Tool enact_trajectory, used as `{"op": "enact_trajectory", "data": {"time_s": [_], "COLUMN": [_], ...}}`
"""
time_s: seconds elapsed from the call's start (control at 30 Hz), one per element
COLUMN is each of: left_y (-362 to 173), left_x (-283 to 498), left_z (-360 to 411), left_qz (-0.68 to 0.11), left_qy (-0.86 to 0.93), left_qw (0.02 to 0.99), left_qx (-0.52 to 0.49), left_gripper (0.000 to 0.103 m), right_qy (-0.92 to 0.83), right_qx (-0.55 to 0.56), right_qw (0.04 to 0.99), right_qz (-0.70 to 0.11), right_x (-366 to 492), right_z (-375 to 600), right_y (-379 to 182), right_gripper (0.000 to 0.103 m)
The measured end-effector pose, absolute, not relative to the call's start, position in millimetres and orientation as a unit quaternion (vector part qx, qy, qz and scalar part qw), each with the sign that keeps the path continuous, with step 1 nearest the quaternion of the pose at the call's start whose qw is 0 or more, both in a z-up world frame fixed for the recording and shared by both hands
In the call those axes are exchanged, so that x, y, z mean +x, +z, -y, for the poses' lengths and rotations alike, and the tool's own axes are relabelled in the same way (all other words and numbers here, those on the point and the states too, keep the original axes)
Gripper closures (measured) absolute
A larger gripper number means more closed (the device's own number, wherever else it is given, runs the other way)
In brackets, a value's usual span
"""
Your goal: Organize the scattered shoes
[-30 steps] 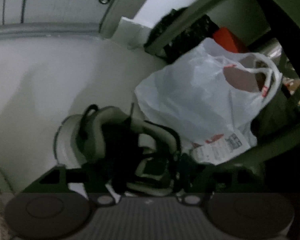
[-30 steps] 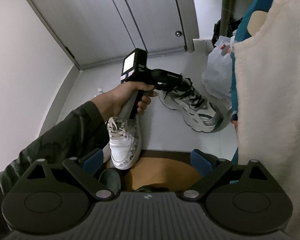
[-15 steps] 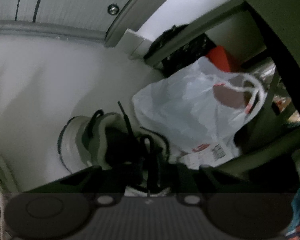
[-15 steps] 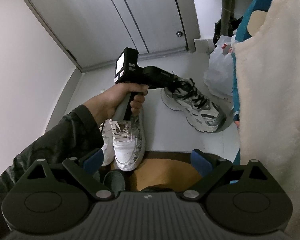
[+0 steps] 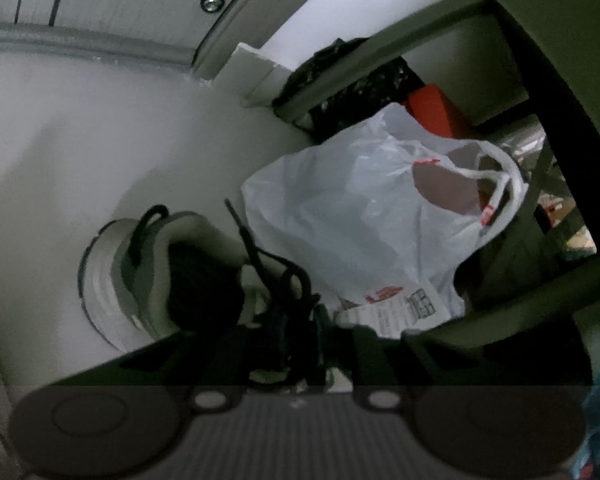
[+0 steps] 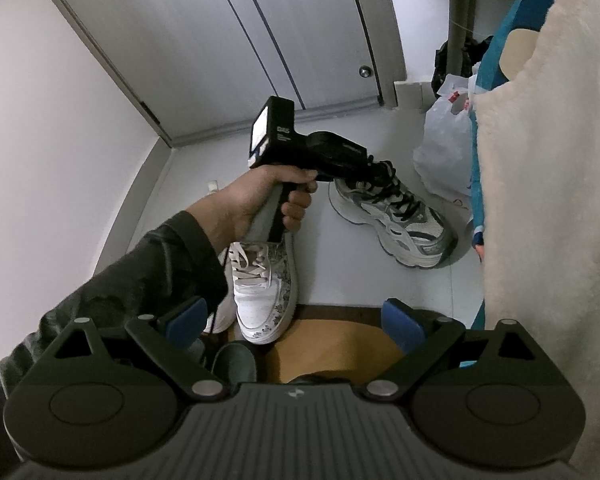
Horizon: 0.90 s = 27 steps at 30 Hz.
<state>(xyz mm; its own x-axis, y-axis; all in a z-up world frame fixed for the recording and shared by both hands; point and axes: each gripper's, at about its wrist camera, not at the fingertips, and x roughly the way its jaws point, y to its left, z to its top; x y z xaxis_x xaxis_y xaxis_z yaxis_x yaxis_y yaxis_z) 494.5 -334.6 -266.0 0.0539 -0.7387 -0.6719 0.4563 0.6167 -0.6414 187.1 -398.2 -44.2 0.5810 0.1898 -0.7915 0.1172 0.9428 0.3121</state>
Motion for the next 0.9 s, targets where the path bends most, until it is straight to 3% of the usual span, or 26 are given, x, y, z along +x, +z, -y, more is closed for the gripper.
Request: {"op": "enact_trajectory", "data": {"time_s": [0.37,0.9], "left_y": [-262.3,-225.8], "left_x": [491.1,472.8], "left_z": [331.8,292.1], "left_qz": [-0.528,-0.486], "left_qy": [-0.407,-0.406], "left_qw": [0.735,0.757], "left_qx": [-0.123,-0.160], "left_gripper": [0.092,0.093], "right_qy": [0.014,-0.014], "right_qx": [0.169,0.123], "right_qw": [0.875,0.877], "right_qz": [-0.454,-0.465], "right_x": [187.2,188.1], "right_z": [400.7,400.8], "right_y": [-44.6,-52.6], "right_gripper": [0.006,0.006]}}
